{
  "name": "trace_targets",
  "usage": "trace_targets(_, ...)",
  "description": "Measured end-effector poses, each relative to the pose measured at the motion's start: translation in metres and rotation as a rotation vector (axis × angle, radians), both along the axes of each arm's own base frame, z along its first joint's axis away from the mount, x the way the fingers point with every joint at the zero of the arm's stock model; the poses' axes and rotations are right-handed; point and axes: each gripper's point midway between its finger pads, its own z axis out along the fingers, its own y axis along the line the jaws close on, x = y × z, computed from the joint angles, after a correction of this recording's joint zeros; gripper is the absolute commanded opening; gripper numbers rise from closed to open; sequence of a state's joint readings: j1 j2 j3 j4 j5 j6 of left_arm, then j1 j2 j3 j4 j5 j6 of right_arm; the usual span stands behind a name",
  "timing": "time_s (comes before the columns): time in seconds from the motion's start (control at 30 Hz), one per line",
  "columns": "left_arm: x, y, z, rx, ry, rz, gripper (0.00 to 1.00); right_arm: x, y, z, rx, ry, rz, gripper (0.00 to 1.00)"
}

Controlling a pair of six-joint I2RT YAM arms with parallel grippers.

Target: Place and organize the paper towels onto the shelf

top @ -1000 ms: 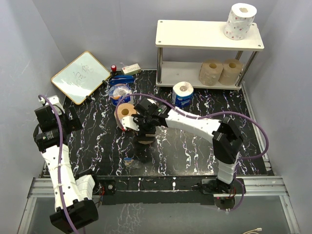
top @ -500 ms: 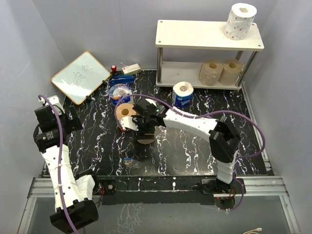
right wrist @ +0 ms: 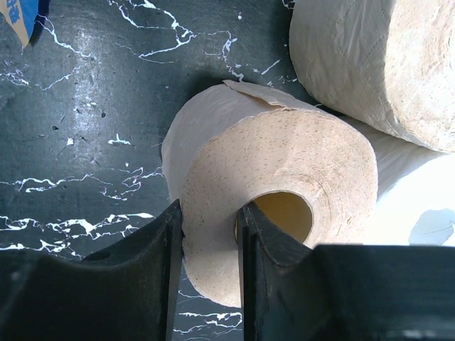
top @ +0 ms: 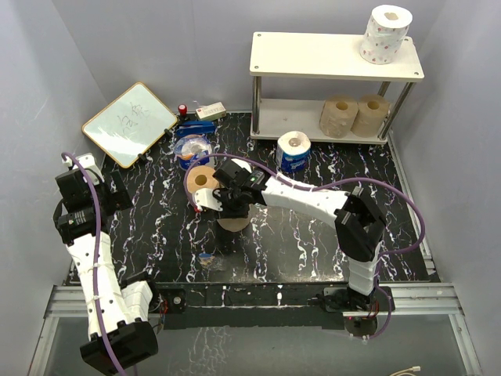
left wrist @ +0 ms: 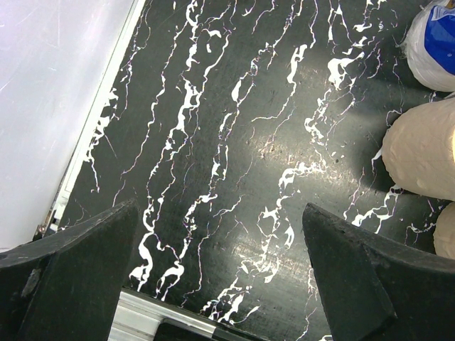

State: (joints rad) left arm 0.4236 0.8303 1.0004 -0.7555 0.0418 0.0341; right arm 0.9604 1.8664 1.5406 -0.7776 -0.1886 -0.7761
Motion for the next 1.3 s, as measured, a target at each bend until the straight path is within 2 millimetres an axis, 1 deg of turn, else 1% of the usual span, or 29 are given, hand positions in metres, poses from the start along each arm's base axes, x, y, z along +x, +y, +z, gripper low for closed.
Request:
trace_targets(0.07,0.0,0.0,0.0,0.0,0.0,0.0,0.98,0.0,0.0,0.0,0.0,0.0,-0.001,0.01)
trace_targets(0.27,0.0,0.0,0.0,0.0,0.0,0.0,0.98,0.001,-0.003,0.002,-0.007,-0.008,-0.015,0.0)
trace_targets(0.37,0.0,0.0,0.0,0.0,0.0,0.0,0.98,0.004,-0.009,0.007,-0.018,-0.024,-0.033,0.0)
trace_targets(0.43,0.0,0.0,0.0,0.0,0.0,0.0,0.98,0.008,-0.016,0.015,-0.017,-0.034,-0.051,0.0)
trace_targets(0.5,0.0,0.0,0.0,0.0,0.0,0.0,0.98,0.016,-0.026,0.029,-0.009,-0.045,-0.08,0.0)
trace_targets(0.63,0.0,0.0,0.0,0.0,0.0,0.0,0.98,0.043,-0.048,0.064,0.033,-0.089,-0.161,0.0)
trace_targets(0.7,0.0,0.0,0.0,0.0,0.0,0.0,0.98,0.062,-0.065,0.082,0.06,-0.124,-0.209,0.0)
trace_targets(0.8,0.0,0.0,0.0,0.0,0.0,0.0,0.98,0.094,-0.098,0.107,0.09,-0.164,-0.307,0.0)
trace_targets(0.9,0.0,0.0,0.0,0.0,0.0,0.0,0.98,0.135,-0.144,0.131,0.11,-0.224,-0.425,0.0)
trace_targets(0.97,0.0,0.0,0.0,0.0,0.0,0.0,0.98,0.158,-0.177,0.146,0.108,-0.276,-0.501,0.0)
trace_targets(1.03,0.0,0.0,0.0,0.0,0.001,0.0,0.98,0.171,-0.201,0.157,0.101,-0.314,-0.551,0.0)
trace_targets(1.1,0.0,0.0,-0.001,-0.001,0.002,0.0,0.98,0.181,-0.22,0.17,0.094,-0.349,-0.583,0.0)
trace_targets(1.2,0.0,0.0,-0.001,-0.001,0.002,0.0,0.98,0.188,-0.239,0.184,0.085,-0.388,-0.603,0.0)
trace_targets(1.3,0.0,0.0,-0.001,-0.001,0.003,0.0,0.98,0.191,-0.254,0.187,0.065,-0.399,-0.615,0.0)
